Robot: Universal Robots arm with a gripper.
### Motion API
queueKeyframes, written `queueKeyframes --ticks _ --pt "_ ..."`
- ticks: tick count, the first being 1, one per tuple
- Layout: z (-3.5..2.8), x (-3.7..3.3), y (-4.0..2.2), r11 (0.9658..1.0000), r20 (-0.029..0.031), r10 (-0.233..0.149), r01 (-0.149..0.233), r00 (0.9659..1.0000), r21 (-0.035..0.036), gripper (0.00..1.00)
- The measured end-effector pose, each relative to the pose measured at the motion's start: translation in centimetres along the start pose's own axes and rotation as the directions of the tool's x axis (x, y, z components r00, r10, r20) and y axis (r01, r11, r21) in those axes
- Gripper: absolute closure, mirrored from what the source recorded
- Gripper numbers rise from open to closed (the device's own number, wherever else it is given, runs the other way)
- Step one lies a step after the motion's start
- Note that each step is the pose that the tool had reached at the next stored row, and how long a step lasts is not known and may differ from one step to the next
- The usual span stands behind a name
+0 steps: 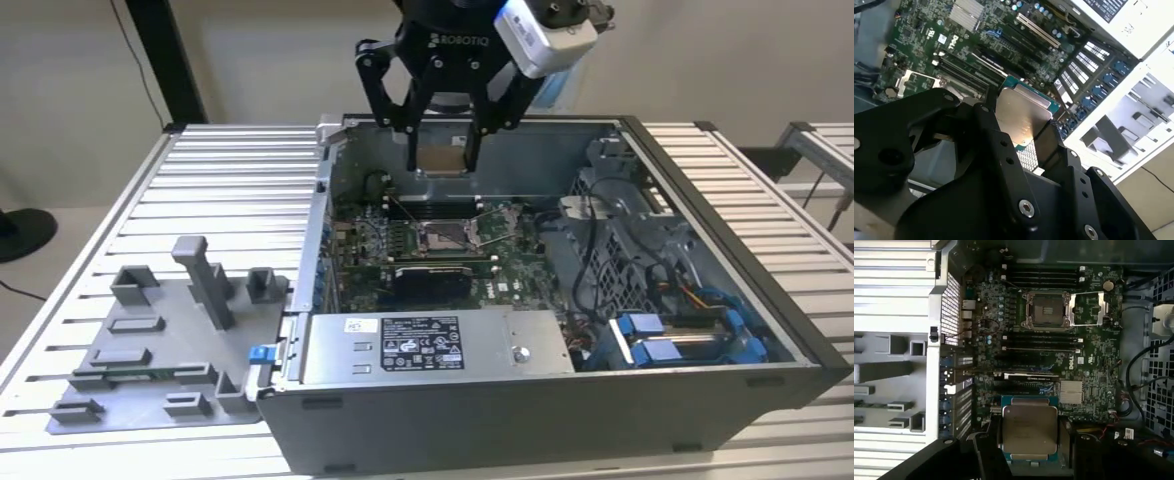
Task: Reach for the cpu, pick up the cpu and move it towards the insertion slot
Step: 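Pick up the cpu and move it towards the insertion slot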
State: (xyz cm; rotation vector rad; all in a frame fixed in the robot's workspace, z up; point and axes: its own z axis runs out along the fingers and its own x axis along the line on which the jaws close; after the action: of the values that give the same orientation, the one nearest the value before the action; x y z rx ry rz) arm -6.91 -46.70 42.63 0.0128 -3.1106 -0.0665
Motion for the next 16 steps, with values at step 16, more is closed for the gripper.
queueKeyframes --ticks 16 --pt "0.05 -2.82 -0.02 1.0 0.0 0.0 0.0 1.0 -0.0001 1.0"
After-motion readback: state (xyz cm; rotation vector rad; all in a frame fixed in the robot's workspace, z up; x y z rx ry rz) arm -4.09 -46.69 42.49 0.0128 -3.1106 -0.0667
